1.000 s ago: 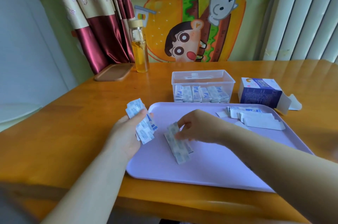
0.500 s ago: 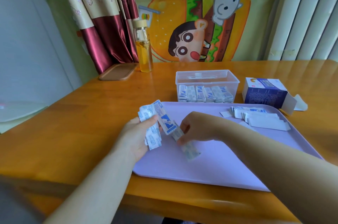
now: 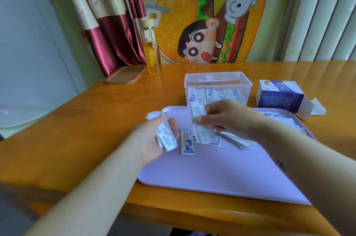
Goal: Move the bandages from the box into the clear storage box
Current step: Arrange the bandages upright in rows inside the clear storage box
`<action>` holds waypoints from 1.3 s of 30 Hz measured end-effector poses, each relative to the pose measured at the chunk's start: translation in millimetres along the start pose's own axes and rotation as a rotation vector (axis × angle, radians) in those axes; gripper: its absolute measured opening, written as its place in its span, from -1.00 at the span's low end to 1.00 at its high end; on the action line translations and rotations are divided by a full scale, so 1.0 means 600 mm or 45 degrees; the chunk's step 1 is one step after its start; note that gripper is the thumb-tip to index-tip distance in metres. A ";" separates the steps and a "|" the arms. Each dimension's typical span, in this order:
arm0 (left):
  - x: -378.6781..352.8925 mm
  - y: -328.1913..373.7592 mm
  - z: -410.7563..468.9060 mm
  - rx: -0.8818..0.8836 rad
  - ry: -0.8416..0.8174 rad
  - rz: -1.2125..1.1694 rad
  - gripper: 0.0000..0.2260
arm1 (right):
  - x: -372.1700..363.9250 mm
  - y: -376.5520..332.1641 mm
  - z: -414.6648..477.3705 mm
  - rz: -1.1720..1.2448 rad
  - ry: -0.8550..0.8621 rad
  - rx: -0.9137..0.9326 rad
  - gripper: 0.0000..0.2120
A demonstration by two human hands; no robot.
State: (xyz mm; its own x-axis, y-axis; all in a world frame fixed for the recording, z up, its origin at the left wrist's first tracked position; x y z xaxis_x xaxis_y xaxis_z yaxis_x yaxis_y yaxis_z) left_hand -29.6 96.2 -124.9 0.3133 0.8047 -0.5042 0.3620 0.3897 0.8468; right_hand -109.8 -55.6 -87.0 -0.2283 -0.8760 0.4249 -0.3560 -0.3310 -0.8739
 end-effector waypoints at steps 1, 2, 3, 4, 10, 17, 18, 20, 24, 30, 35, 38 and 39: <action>-0.009 -0.010 -0.008 0.109 -0.057 -0.063 -0.79 | -0.013 -0.004 -0.003 0.057 -0.016 0.024 -0.75; -0.018 -0.020 -0.016 0.210 -0.150 -0.102 -0.68 | -0.024 -0.006 -0.006 0.079 -0.017 0.035 -0.79; -0.028 -0.027 -0.025 0.278 -0.249 -0.126 -0.58 | -0.034 -0.008 -0.010 0.061 -0.003 0.043 -0.79; -0.039 -0.031 -0.032 0.316 -0.330 -0.144 -0.51 | -0.044 -0.009 -0.013 0.012 0.023 0.050 -0.76; -0.070 -0.054 -0.048 0.274 -0.370 -0.185 -0.81 | -0.023 -0.015 -0.039 -0.323 0.368 0.232 -0.39; -0.105 -0.065 -0.059 0.260 -0.537 0.015 -0.81 | -0.047 0.007 -0.074 -0.886 0.090 0.469 0.20; -0.113 -0.068 -0.061 0.270 -0.565 0.045 -0.81 | -0.045 0.004 -0.075 -0.864 0.147 0.513 0.15; -0.123 -0.068 -0.064 0.260 -0.626 0.086 -0.79 | -0.037 -0.001 -0.075 -0.814 0.222 0.576 0.02; -0.135 -0.061 -0.069 0.196 -0.770 0.221 -0.78 | -0.028 -0.003 -0.079 -0.838 0.294 0.636 -0.09; -0.142 -0.057 -0.061 0.191 -0.900 0.268 -0.78 | -0.011 -0.014 -0.083 -0.714 0.155 0.513 -0.03; -0.138 -0.047 -0.054 0.316 -0.971 0.381 -0.85 | 0.056 -0.032 -0.068 -0.406 0.245 0.335 -0.60; -0.144 -0.031 -0.030 0.259 -0.942 0.482 -0.85 | 0.068 -0.051 -0.057 -0.439 0.254 0.362 -0.76; -0.150 -0.023 -0.020 0.223 -0.920 0.495 -0.86 | 0.071 -0.060 -0.051 -0.423 0.272 0.385 -0.76</action>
State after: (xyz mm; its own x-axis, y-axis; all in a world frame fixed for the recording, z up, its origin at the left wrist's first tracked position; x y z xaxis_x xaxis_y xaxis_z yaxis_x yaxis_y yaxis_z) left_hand -73.1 23.9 -89.3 0.9079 0.3591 -0.2165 0.2241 0.0206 0.9743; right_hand -134.7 -70.3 -30.3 -0.3387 -0.6247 0.7036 -0.1698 -0.6949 -0.6987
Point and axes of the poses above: each hand's wrist, its own z-axis towards the middle knuckle, its own x-axis out of the back of the hand, y = z × x, the point moved 6 cm from there along z, towards the middle knuckle, and after that the axes turned 13 degrees about -x, right-handed, at the moved point
